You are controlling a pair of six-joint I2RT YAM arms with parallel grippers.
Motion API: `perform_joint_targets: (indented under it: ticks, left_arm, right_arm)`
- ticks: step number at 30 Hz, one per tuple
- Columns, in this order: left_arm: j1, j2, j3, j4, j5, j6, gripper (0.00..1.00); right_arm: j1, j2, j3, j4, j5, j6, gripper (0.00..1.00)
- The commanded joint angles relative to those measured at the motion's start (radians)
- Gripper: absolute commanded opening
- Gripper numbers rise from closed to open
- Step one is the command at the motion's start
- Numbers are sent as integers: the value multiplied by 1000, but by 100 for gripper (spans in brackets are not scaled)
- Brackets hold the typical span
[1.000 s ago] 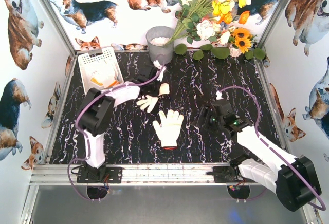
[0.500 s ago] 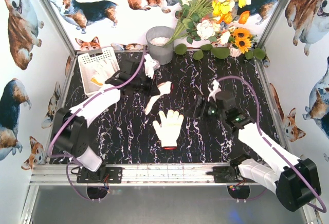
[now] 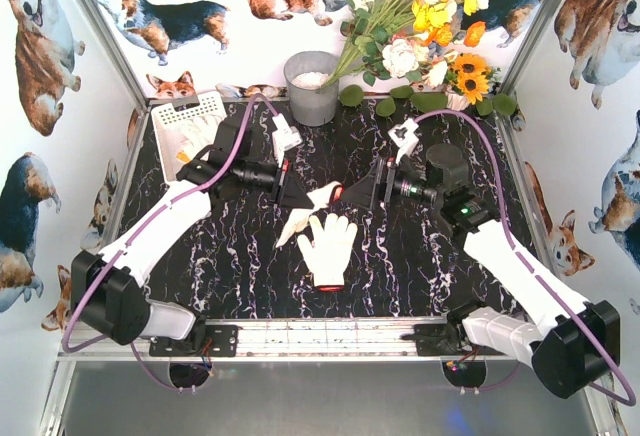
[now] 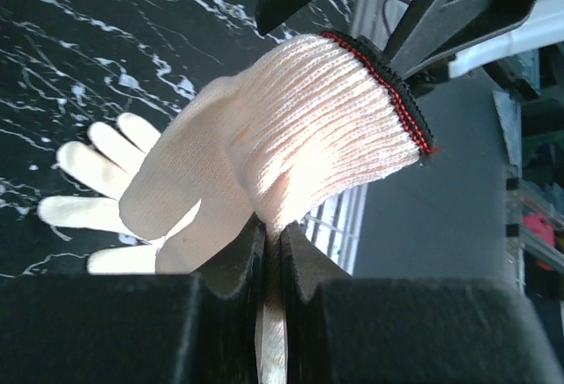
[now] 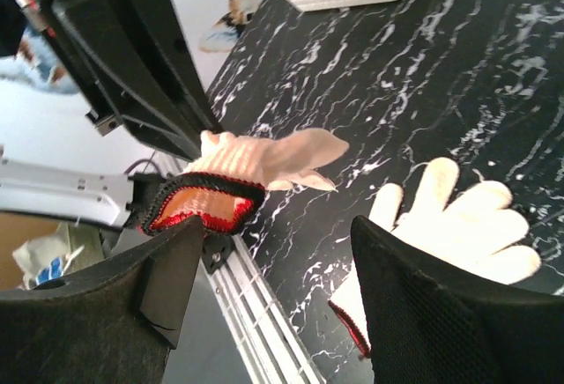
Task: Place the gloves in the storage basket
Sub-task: Pair the glove with the glove.
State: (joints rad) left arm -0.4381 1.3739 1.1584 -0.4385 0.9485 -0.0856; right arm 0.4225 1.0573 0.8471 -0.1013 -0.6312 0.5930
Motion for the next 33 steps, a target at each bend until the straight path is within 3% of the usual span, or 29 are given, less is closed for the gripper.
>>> perform_joint_targets:
  ticks: [1, 6, 13, 18, 33]
  left_arm:
    - [11, -30, 18, -59, 127, 17, 0]
    - [12, -48, 19, -101, 169, 21, 0]
    - [12, -78, 7, -127, 188, 13, 0]
    - [11, -78, 0, -134, 193, 10, 0]
    - [10, -47, 7, -125, 188, 5, 0]
  right_arm:
    - [39, -16, 49, 76, -139, -132, 71]
    - [180, -55, 120, -164, 22, -544, 72]
    - [269, -99, 104, -176, 142, -821, 79]
    - [335, -69, 162, -237, 143, -949, 87]
    - [518, 8, 318, -447, 246, -1125, 89]
